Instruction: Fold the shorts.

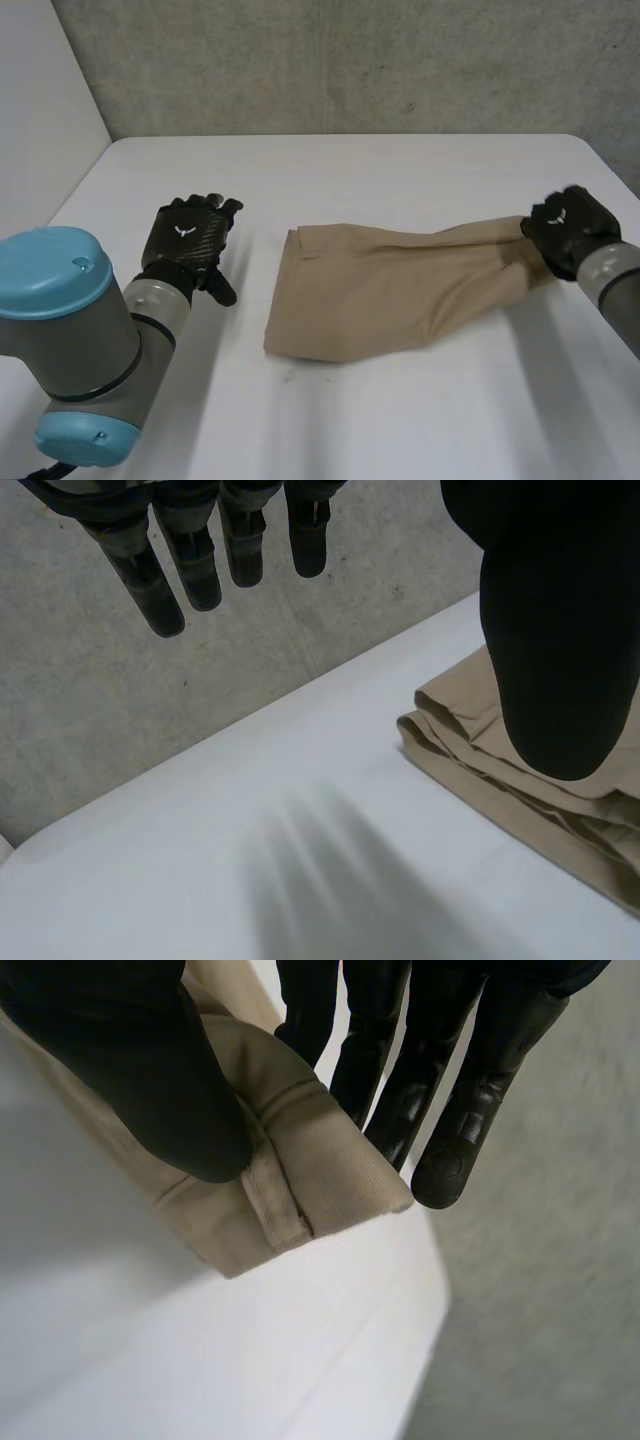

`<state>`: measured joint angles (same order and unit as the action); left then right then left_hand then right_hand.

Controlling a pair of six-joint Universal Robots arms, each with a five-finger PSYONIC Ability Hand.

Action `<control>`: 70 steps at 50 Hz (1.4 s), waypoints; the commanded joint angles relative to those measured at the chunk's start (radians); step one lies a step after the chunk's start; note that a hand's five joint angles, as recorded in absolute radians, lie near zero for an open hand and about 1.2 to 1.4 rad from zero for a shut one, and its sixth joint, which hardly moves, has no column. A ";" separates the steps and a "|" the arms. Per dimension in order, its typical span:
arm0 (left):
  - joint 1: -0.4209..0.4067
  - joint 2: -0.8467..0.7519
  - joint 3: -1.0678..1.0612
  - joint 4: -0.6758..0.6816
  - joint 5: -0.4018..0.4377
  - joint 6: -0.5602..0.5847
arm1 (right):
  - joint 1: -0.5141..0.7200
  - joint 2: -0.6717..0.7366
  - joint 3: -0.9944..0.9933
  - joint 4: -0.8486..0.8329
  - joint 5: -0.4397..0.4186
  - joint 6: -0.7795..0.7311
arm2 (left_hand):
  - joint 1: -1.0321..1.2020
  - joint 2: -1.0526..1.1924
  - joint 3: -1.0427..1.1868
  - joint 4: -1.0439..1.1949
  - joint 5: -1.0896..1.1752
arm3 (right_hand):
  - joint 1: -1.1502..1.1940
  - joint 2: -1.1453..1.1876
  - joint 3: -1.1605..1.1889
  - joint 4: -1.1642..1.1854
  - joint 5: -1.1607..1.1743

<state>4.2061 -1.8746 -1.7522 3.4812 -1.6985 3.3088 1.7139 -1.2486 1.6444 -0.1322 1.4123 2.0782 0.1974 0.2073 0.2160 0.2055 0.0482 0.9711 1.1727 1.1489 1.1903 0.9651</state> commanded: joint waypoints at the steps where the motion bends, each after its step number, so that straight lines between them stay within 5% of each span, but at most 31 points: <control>1: -0.001 0.005 -0.007 0.001 -0.001 0.000 | 0.286 0.043 -0.127 -0.053 -0.068 -0.176 | -0.023 -0.033 -0.041 -0.031 -0.048 | 0.425 0.224 0.247 0.206 0.257; 9: 0.000 0.018 -0.006 -0.001 -0.007 0.000 | 0.501 0.215 -0.189 -0.066 -0.292 -0.244 | -0.023 -0.033 -0.041 -0.031 -0.048 | 0.425 0.224 0.247 0.206 0.257; 15: 0.002 0.023 0.013 -0.001 -0.012 0.000 | 0.550 0.267 -0.212 -0.066 -0.326 -0.182 | -0.023 -0.033 -0.041 -0.031 -0.048 | -0.509 -0.711 -0.687 -0.728 -0.678; 19: 0.003 0.029 0.045 0.002 -0.013 -0.003 | 0.543 0.261 -0.261 -0.066 -0.250 0.050 | -0.023 -0.033 -0.041 -0.031 -0.048 | -0.648 -0.850 -0.826 -0.867 -0.817; 23: 0.003 0.029 0.095 0.002 -0.010 -0.003 | 0.469 0.162 -0.281 -0.063 -0.150 0.509 | -0.023 -0.033 -0.041 -0.031 -0.048 | -0.797 -0.998 -0.974 -1.016 -0.965; 27: -0.009 0.025 0.155 -0.002 -0.007 -0.005 | 0.403 0.062 -0.275 -0.028 -0.141 0.843 | -0.023 -0.033 -0.041 -0.031 -0.048 | -0.797 -0.998 -0.974 -1.016 -0.965; 31: -0.067 -0.030 0.233 -0.013 0.005 -0.008 | 0.328 0.052 -0.276 0.057 -0.139 0.982 | -0.023 -0.033 -0.041 -0.031 -0.048 | -0.797 -0.998 -0.974 -1.016 -0.965; 43: -0.199 -0.337 0.572 -0.232 0.060 -0.009 | 0.260 0.185 -0.388 0.149 -0.139 0.958 | -0.019 -0.029 -0.038 -0.027 -0.044 | -0.797 -0.998 -0.974 -1.016 -0.965; 50: -0.207 -0.481 0.718 -0.416 -0.050 -0.009 | 0.271 0.359 -0.541 0.312 -0.148 0.933 | -0.019 -0.029 -0.038 -0.027 -0.044 | -0.797 -0.998 -0.974 -1.016 -0.965; 56: -0.215 -0.508 0.709 -0.468 -0.150 0.002 | 0.274 0.460 -0.586 0.382 -0.148 0.785 | -0.022 -0.032 -0.041 -0.030 -0.047 | -0.797 -0.998 -0.974 -1.016 -0.965; 63: -0.213 -0.505 0.663 -0.498 -0.148 0.005 | 0.276 0.505 -0.588 0.388 -0.128 0.634 | -0.022 -0.032 -0.041 -0.030 -0.047 | -0.797 -0.998 -0.974 -1.016 -0.965; 70: -0.218 -0.483 0.657 -0.499 -0.144 0.028 | 0.274 0.453 -0.583 0.384 -0.130 0.637 | -0.023 -0.033 -0.041 -0.031 -0.048 | -0.797 -0.998 -0.974 -1.016 -0.965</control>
<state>3.9916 -2.3757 -1.0911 2.9792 -1.8518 3.3190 1.9894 -0.7463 1.0544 0.2602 1.2823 2.7137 0.1974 0.2073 0.2158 0.2055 0.0482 0.1397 0.1787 0.2169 0.2405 0.0724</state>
